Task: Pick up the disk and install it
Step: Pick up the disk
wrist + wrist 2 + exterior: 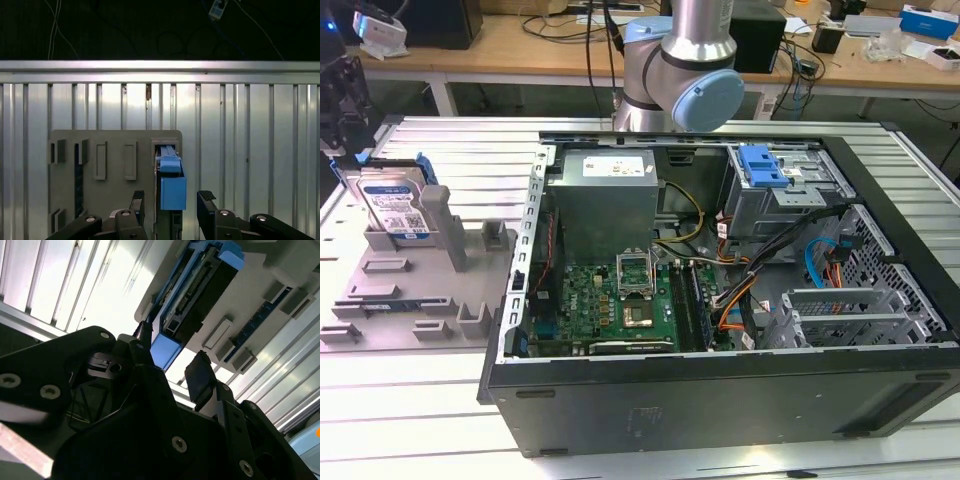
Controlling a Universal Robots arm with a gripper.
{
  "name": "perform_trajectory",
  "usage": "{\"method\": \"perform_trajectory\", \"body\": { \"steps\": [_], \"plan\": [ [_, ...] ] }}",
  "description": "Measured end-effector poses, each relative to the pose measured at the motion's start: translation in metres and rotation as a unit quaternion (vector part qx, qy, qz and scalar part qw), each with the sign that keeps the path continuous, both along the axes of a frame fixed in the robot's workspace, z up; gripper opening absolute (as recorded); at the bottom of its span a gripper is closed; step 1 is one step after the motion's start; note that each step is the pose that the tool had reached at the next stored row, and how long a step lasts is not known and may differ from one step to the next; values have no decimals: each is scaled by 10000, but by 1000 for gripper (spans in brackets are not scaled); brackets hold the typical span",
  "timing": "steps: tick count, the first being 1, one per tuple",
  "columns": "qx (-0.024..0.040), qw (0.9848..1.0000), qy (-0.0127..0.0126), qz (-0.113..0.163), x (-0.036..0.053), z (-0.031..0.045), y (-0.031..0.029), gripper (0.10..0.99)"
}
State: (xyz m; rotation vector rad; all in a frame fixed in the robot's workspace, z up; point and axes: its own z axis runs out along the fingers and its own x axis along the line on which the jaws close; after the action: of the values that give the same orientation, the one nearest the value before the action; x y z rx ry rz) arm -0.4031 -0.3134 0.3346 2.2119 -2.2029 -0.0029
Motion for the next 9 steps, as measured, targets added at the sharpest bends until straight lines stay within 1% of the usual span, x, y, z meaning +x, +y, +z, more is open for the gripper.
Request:
{"method": "perform_trajectory", "body": {
  "steps": [3,9],
  "plan": [
    [0,10000,-1,0,-9,-39,0,541],
    [0,10000,0,0,-23,-89,0,541]
  ]
}}
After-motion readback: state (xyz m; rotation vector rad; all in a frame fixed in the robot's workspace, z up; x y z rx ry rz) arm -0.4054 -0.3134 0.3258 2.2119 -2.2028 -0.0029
